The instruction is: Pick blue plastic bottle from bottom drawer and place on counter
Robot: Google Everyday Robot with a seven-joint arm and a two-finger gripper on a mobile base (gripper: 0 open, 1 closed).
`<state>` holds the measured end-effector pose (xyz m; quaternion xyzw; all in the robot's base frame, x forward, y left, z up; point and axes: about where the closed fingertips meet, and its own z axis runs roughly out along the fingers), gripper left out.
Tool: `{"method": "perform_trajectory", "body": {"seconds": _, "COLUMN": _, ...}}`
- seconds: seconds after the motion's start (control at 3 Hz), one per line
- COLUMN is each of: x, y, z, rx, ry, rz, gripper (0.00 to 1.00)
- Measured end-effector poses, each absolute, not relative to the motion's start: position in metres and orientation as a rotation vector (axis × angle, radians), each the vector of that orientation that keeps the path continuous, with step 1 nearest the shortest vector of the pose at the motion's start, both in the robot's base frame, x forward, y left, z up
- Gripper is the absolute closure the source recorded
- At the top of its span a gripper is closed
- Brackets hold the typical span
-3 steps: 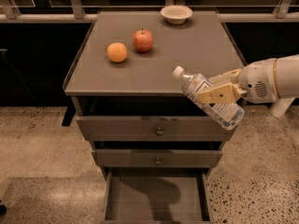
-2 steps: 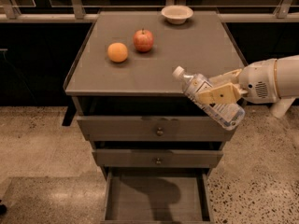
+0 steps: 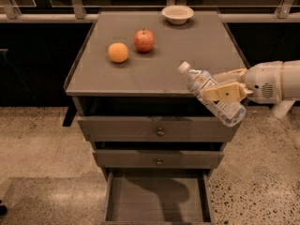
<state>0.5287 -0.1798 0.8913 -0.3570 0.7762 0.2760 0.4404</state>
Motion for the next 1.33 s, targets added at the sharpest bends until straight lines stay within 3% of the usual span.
{"method": "perform_trajectory", "body": {"seconds": 1.33, "x": 0.644, "y": -0.235, "z": 0.916, "rx": -0.837, "ry": 1.989, "rz": 0.753, "gripper": 1.0}}
